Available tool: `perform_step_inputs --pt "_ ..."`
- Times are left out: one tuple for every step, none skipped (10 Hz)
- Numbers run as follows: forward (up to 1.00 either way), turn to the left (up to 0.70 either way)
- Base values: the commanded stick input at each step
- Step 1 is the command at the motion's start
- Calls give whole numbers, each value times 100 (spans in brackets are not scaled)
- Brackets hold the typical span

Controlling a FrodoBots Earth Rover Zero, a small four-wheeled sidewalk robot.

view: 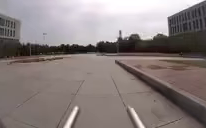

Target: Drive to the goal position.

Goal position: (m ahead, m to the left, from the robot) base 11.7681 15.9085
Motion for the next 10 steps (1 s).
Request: perform_step_inputs --pt "69 0" --pt "69 0" --pt "69 0" --pt "69 0" --pt "69 0" --pt "69 0" --pt "69 0" --pt "69 0" --pt "69 0" --pt "69 0"
